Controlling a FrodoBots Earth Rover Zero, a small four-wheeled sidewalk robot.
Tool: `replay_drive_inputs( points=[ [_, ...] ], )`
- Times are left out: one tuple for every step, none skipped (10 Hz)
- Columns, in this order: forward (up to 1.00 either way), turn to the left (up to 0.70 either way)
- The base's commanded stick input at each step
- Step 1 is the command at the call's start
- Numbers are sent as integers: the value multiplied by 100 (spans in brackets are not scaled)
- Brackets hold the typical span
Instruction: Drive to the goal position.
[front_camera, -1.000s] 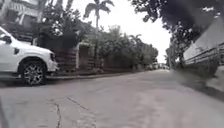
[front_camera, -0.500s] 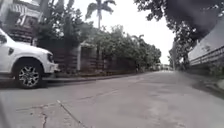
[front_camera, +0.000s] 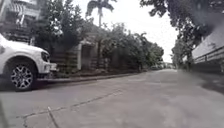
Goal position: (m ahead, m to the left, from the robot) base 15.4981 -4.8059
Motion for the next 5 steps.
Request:
replay_drive_inputs(
  points=[
    [70, 0],
    [70, 0],
    [70, 0],
    [70, -1],
    [70, -13]
  ],
)
